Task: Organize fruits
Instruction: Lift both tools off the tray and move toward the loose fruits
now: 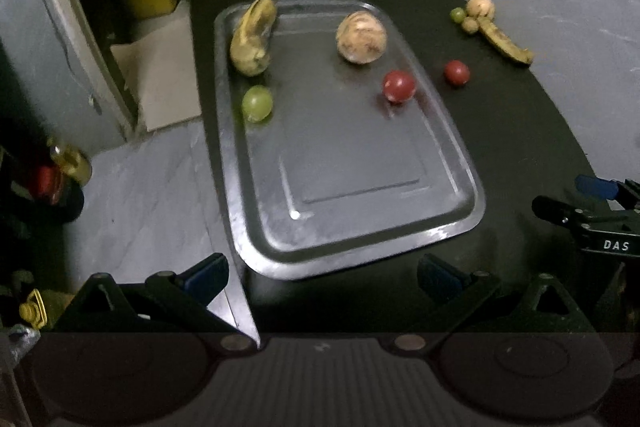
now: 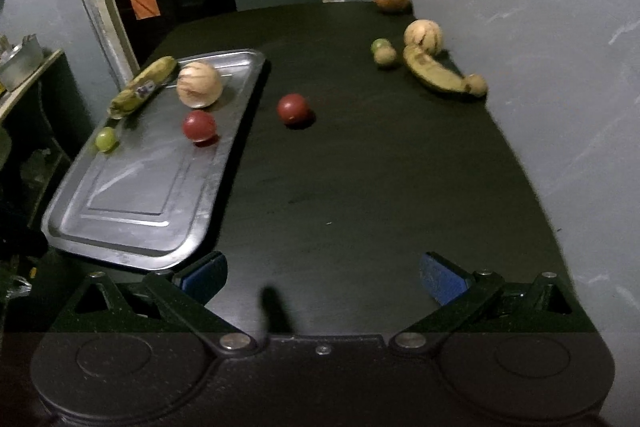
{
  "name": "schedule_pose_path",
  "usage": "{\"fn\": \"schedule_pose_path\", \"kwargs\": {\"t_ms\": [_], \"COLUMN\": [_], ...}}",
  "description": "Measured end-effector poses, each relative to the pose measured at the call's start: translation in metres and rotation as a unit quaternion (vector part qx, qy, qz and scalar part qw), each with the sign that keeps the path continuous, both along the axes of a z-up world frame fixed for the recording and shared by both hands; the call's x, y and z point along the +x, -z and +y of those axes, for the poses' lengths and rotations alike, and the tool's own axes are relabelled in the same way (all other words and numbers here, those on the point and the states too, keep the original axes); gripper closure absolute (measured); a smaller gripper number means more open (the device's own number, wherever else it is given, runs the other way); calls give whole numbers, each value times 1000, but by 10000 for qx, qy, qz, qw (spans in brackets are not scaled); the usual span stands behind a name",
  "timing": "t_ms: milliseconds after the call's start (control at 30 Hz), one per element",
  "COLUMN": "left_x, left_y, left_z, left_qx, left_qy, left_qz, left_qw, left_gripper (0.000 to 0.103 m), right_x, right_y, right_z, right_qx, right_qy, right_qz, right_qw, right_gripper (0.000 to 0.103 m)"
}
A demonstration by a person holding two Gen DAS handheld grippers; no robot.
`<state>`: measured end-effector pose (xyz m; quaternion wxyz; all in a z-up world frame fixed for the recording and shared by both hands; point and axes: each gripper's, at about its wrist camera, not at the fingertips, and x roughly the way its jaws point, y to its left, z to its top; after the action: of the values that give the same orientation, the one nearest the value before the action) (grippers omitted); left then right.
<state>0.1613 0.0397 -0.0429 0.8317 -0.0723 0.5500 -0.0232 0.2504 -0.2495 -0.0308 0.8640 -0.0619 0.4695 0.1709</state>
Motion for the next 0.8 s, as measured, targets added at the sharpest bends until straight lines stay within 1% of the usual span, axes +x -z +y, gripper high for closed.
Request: {"fn": "schedule_pose_path", "kwargs": {"t_ms": [100,200,267,433,633,800], "left_x": [4,10,17,36,62,83], "left_y": [-7,-11,-11,-14,-18,-21], "left_z": [-5,-9,-13,-26,-42,-59], "left_qx": [19,-93,-140,-176,-149,-60], "left_qy": [61,103,155,498,962,1549], "left_qz": [-166,-389,-467,-789,-1165,-1447], "left_qw": [9998,9991,9987,9955,9884,9773], "left_gripper": [1,1,1,1,1,1], "right_x": [4,10,14,25,46,71], "right_y": [-2,-6,-9,-24,-43,-57], "right_z": [-5,-9,-10,-10,-7,-5], "right_qx": [-141,-244,-312,-469,-855,-1226], "right_qy": [-25,-50,-92,-308,-663,-1031], "right_qz": [-89,-114,-160,-303,-540,-666], "right_qw": [9999,9996,9993,9980,9927,9848], "right_gripper": [1,1,1,1,1,1]}}
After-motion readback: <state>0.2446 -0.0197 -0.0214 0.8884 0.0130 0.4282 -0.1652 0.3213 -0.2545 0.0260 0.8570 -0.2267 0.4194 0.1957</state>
